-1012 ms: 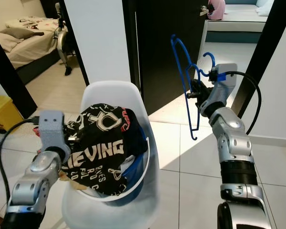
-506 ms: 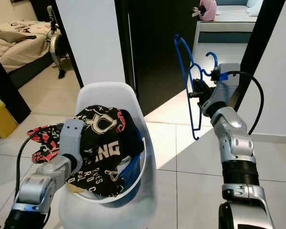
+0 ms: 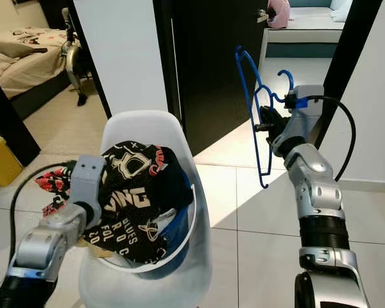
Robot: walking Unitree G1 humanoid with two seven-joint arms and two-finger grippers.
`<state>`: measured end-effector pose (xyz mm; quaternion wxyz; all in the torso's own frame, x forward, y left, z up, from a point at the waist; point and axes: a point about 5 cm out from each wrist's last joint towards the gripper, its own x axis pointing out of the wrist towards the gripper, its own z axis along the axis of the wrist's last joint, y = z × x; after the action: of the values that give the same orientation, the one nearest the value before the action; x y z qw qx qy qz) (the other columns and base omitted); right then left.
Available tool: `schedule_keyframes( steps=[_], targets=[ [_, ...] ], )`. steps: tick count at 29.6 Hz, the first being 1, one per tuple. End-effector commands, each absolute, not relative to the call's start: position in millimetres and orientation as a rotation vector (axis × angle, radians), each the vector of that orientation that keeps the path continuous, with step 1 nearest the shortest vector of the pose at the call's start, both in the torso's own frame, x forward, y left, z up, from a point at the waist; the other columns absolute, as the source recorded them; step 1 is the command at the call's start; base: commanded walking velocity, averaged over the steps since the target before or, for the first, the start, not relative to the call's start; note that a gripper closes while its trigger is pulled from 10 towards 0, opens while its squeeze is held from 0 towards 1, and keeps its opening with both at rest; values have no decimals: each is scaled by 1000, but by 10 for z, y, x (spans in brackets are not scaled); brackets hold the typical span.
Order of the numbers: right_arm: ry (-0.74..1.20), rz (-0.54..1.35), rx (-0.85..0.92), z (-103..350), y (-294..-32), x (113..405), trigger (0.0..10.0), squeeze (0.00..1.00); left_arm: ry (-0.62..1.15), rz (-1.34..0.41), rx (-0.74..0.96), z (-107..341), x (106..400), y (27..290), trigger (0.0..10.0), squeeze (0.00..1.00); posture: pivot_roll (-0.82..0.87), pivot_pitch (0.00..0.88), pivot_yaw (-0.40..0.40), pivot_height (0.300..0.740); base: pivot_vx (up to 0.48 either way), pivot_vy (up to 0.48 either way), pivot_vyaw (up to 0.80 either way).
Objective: Hang hanger
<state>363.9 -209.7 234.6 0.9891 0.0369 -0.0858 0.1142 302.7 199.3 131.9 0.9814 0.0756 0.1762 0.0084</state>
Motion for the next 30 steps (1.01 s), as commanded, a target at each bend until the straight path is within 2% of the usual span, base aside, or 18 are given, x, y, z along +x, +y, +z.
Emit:
schedule_keyframes(
  steps=[1, 2, 3, 4, 5, 6, 8, 9, 11, 12, 14, 17, 20, 23, 29, 30],
  targets=[
    [-179, 227, 74, 2393, -2100, 3656, 10000, 0, 171, 95, 209, 1727, 3167, 2161, 471, 0, -29, 0, 20, 740, 0, 0, 0],
    [-179, 227, 74, 2393, -2100, 3656, 10000, 0, 171, 95, 209, 1727, 3167, 2161, 471, 0, -29, 0, 20, 740, 0, 0, 0],
    [-181, 227, 73, 2398, -2098, 3660, 10000, 0, 81, 130, 230, 1936, 3218, 2217, 471, 0, -29, 0, 20, 740, 0, 0, 0],
    [-182, 226, 73, 2403, -2096, 3664, 10000, 0, -8, 162, 264, 2174, 3252, 2270, 0, 0, -31, 0, 21, 740, 0, 0, 0],
    [-182, 226, 73, 2403, -2096, 3664, 10000, 0, -8, 162, 264, 2174, 3252, 2270, 0, 0, -31, 0, 21, 740, 0, 0, 0],
    [-184, 226, 73, 2407, -2097, 3667, 10000, 0, -109, 198, 320, 2462, 3265, 2314, 0, 0, -31, 0, 20, 740, 0, 0, 0],
    [-184, 226, 73, 2407, -2097, 3667, 10000, 0, -109, 198, 320, 2462, 3265, 2314, 0, 0, -31, 0, 20, 740, 0, 0, 0],
    [-185, 225, 73, 2410, -2097, 3670, 10000, 0, -212, 242, 382, 2763, 3239, 2358, 0, 0, -30, 0, 20, 740, 0, 0, 0],
    [-185, 225, 73, 2410, -2097, 3670, 10000, 0, -212, 242, 382, 2763, 3239, 2358, 0, 0, -30, 0, 20, 740, 0, 0, 0],
    [-186, 225, 74, 2412, -2097, 3674, 10000, 0, -317, 297, 432, 3064, 3182, 2419, 0, 0, -29, 0, 18, 740, 0, 0, 0],
    [-186, 225, 74, 2412, -2097, 3674, 10000, 0, -317, 297, 432, 3064, 3182, 2419, 0, 0, -29, 0, 18, 740, 0, 0, 0],
    [-189, 228, 76, 2421, -2082, 3687, 10000, 0, -550, 564, 604, 3794, 2876, 2767, 157, 0, -26, 0, 18, 740, 0, 0, 0],
    [-189, 228, 76, 2421, -2082, 3687, 10000, 0, -550, 564, 604, 3794, 2876, 2767, 157, 0, -26, 0, 18, 740, 0, 0, 0],
    [-189, 226, 79, 2423, -2096, 3683, 10000, 0, -623, 778, 749, 4061, 2639, 3002, 0, 0, -24, 0, 16, 740, 0, 0, 0],
    [-189, 225, 80, 2420, -2101, 3681, 10000, 0, -641, 826, 794, 4117, 2580, 3036, 0, 0, -23, 0, 15, 740, 0, 0, 0],
    [-188, 224, 81, 2419, -2104, 3680, 10000, 0, -649, 855, 850, 4139, 2556, 3031, 353, 0, -21, 0, 15, 740, 0, 0, 0]
  ],
)
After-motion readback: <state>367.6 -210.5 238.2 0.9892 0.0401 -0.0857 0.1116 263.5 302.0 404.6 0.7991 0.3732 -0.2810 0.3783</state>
